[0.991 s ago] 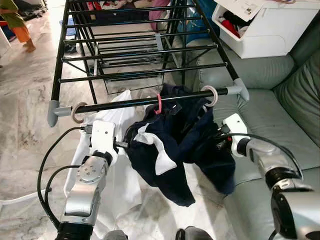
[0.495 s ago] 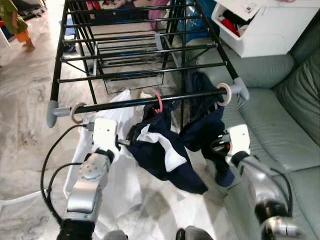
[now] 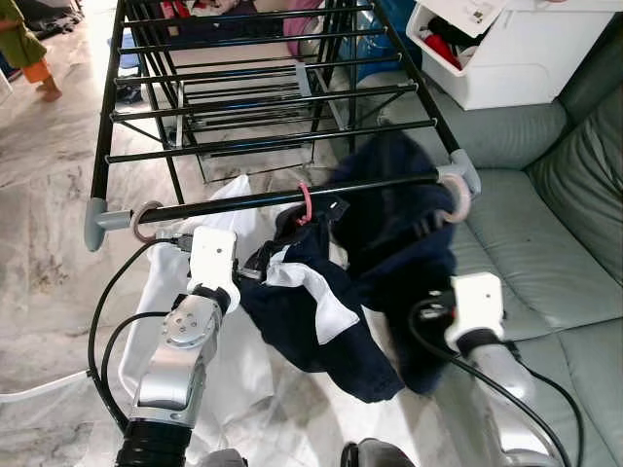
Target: Hang hanger
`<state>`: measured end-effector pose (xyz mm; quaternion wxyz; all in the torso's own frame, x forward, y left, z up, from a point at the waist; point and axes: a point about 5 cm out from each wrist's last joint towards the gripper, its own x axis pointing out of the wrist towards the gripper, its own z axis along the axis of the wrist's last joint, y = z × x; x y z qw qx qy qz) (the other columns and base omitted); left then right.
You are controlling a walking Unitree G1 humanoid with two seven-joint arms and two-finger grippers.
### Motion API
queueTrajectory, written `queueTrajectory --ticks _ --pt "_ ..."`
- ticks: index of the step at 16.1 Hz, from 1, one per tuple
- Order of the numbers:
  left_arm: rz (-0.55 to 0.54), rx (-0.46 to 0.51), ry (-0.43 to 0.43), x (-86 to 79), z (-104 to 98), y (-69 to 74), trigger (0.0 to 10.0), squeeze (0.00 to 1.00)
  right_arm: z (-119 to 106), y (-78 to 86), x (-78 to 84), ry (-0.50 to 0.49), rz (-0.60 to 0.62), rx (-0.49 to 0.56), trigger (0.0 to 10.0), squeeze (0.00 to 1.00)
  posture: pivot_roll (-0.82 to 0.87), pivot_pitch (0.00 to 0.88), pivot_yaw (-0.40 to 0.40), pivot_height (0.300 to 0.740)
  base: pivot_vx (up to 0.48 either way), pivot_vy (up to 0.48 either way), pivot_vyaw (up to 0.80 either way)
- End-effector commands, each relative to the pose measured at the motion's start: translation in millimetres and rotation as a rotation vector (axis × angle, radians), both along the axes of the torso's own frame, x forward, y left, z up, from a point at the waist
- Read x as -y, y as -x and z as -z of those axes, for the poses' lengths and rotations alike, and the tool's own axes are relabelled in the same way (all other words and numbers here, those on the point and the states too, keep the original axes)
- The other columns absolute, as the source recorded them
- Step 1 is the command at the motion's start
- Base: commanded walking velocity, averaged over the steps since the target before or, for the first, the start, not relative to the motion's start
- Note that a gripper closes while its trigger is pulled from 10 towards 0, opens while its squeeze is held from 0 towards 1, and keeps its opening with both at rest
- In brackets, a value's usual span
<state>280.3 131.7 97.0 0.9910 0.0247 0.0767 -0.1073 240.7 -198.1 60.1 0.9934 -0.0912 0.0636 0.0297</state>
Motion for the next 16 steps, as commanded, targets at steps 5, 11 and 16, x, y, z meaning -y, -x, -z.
queueTrajectory --ticks 5,11,16 --pt "0.002 -0.004 0.001 1.3 2 -0.9 10.0 0.00 -11 1.5 3.5 -0.031 0.044 0.022 10.0 0.00 -0.04 0.013 -0.004 0.740 -0.340 0.000 0.00" --pt "0.002 -0.001 0.003 2.2 2 -3.5 10.0 0.00 -14 -5.5 9.5 -0.040 0.083 -0.002 10.0 0.00 -0.04 0.013 -0.009 0.740 -0.402 0.000 0.00" --pt "0.006 0.002 0.001 3.8 2 -5.2 10.0 0.00 -14 -9.9 20.3 -0.087 0.157 -0.024 10.0 0.00 -0.03 0.000 -0.014 0.740 -0.398 0.000 0.00"
